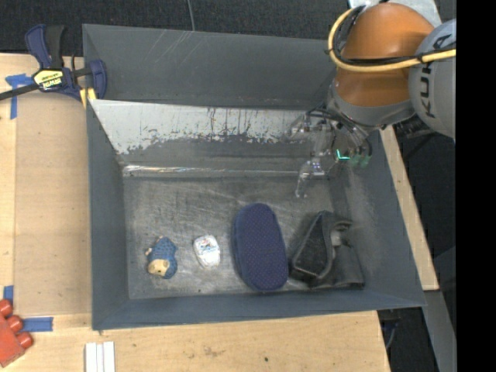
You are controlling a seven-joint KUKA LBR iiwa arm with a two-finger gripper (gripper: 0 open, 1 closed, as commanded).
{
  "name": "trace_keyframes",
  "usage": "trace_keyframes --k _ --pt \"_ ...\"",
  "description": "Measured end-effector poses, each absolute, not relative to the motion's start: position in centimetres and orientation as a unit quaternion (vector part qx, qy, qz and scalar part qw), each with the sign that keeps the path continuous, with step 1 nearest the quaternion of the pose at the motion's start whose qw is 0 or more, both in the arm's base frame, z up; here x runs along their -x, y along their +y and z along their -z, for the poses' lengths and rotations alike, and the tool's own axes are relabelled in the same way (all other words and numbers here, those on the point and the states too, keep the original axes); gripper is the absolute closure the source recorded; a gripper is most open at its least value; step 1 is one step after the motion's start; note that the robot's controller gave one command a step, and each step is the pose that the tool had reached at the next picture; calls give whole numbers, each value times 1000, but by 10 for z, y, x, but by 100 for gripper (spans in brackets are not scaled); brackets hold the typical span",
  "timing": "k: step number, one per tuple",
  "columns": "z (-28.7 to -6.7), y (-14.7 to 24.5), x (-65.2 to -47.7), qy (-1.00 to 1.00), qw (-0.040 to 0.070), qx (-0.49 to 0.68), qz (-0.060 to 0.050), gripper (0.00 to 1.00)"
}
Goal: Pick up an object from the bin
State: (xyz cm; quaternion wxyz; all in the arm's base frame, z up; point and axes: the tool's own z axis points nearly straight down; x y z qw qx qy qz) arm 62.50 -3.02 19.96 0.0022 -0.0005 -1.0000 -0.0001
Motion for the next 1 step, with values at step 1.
trace_keyframes --k 1 --pt "-86 37 -587 -994 -7 -107 -2 0"
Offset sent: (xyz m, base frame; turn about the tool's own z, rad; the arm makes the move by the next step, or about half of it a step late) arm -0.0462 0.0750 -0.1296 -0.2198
